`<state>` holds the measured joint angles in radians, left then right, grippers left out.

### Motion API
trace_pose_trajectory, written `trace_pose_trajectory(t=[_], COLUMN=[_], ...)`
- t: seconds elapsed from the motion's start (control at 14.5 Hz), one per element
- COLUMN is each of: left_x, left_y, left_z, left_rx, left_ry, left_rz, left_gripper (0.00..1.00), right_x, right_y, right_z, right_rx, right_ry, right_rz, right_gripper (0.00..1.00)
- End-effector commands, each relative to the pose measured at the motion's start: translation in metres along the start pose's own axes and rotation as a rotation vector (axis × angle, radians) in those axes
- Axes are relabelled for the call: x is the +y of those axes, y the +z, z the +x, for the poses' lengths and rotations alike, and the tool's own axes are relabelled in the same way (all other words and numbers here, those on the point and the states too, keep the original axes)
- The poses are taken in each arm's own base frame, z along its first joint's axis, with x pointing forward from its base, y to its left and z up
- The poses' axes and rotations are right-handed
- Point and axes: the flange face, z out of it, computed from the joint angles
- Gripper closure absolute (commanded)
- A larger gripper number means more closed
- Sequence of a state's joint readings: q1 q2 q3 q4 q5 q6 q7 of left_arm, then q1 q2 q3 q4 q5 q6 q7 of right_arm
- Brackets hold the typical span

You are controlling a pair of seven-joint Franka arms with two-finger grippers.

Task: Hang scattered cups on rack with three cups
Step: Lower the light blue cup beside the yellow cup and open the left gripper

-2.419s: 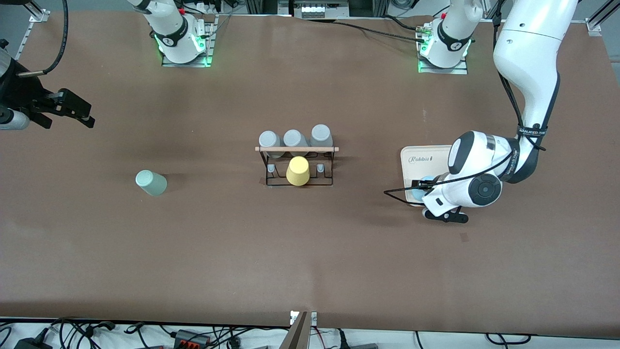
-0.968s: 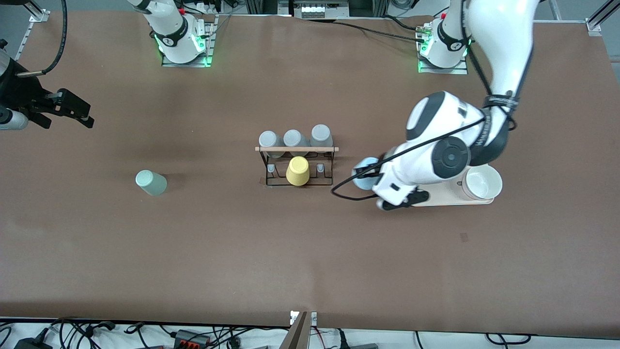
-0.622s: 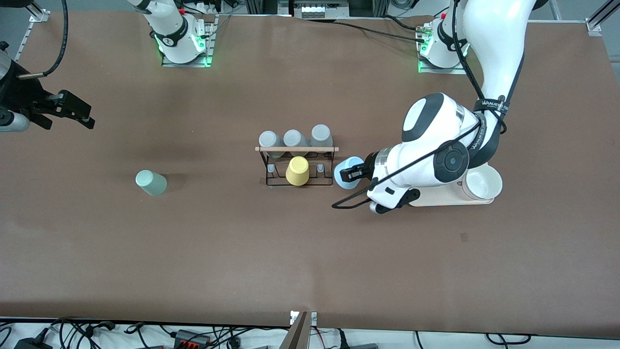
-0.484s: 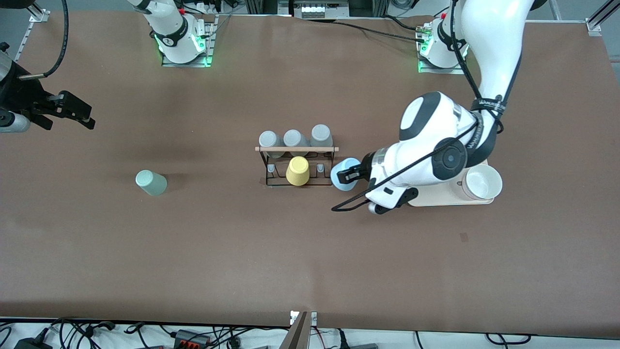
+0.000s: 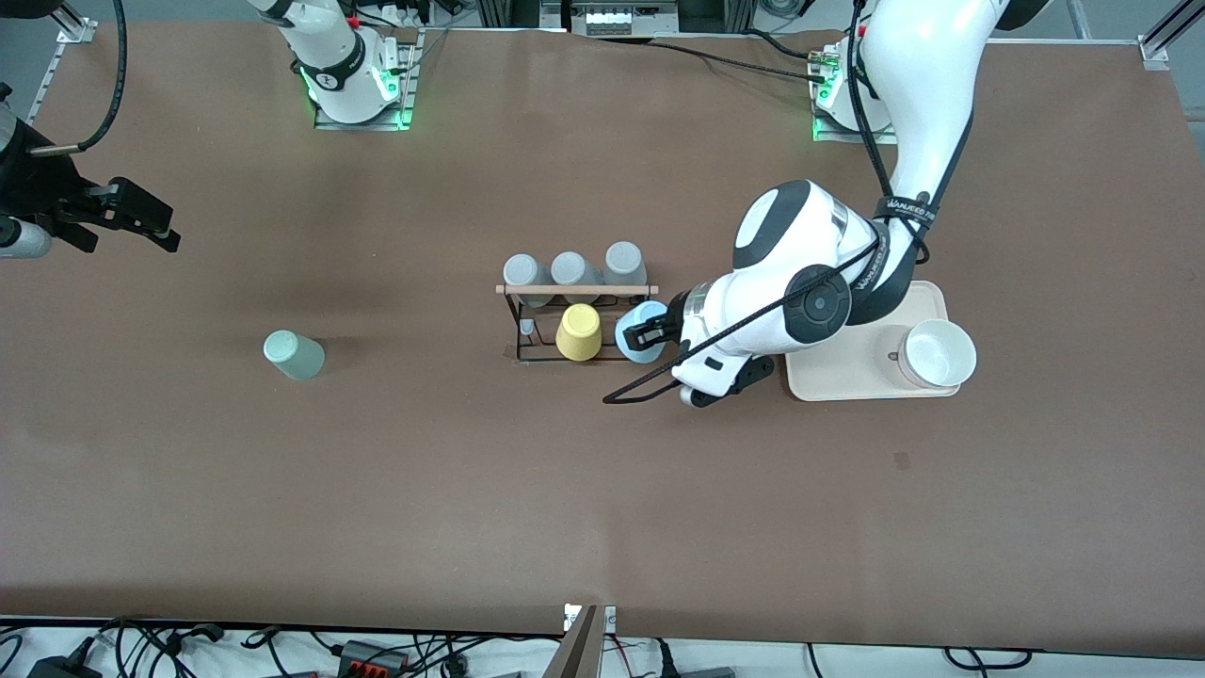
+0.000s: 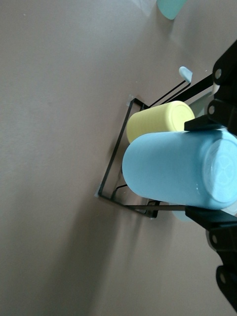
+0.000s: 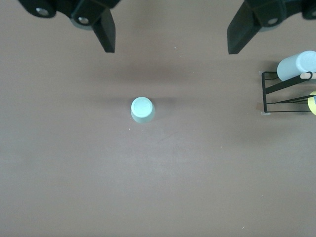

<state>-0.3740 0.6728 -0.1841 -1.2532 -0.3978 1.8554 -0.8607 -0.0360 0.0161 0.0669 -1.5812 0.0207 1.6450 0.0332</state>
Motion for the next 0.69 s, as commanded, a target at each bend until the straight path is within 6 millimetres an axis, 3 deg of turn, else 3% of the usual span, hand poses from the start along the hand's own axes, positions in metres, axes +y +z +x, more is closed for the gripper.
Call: trace_pose_trajectory(t=[0.0,0.14,0.62], left_x=[0.008,0.016,0.016], left_y=[0.011,0.027,0.052], left_z=[-0.005,-0.015,-0.009], left_rx=[-0.020,-0.013,0.080], left_ry=[-0.003,0.022,0.085], left_rz=[-0.006,0.009,0.091], left_gripper=[1.00,1.00,1.00], right_x=[0.002,0.002,0.002], right_y=[-0.005,-0.005,-0.004], right_z=[0.001,0.001,0.001], right_rx=[0.007,0.006,0.004], right_ry=[-0.008,-0.008,-0.008], right_rz=[0.016,0.016,0.016], right_gripper=[0.00,0.00,0.00])
